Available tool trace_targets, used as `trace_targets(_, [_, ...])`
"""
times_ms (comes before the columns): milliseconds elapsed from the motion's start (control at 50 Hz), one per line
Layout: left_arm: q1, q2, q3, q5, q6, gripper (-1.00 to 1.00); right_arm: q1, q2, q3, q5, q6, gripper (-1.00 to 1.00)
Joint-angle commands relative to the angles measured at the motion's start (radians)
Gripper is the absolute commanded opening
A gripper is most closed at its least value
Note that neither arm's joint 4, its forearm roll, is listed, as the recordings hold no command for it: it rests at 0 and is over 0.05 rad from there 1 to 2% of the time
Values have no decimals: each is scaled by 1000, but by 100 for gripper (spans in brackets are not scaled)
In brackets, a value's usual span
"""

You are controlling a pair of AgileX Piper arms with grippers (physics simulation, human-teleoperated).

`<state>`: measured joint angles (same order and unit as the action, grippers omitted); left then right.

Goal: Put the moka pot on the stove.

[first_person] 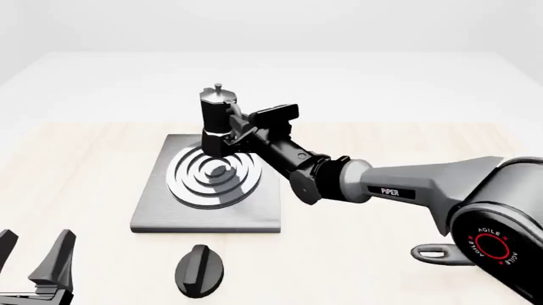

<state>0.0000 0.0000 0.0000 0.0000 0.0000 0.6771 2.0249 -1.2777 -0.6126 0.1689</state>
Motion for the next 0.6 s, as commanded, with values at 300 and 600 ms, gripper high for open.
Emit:
trace_targets(300, [0,0,0,0,0,100,6,31,-25,-10,28,-100])
trace_targets(600, [0,0,0,0,0,100,15,48,-21,-16,37,-100])
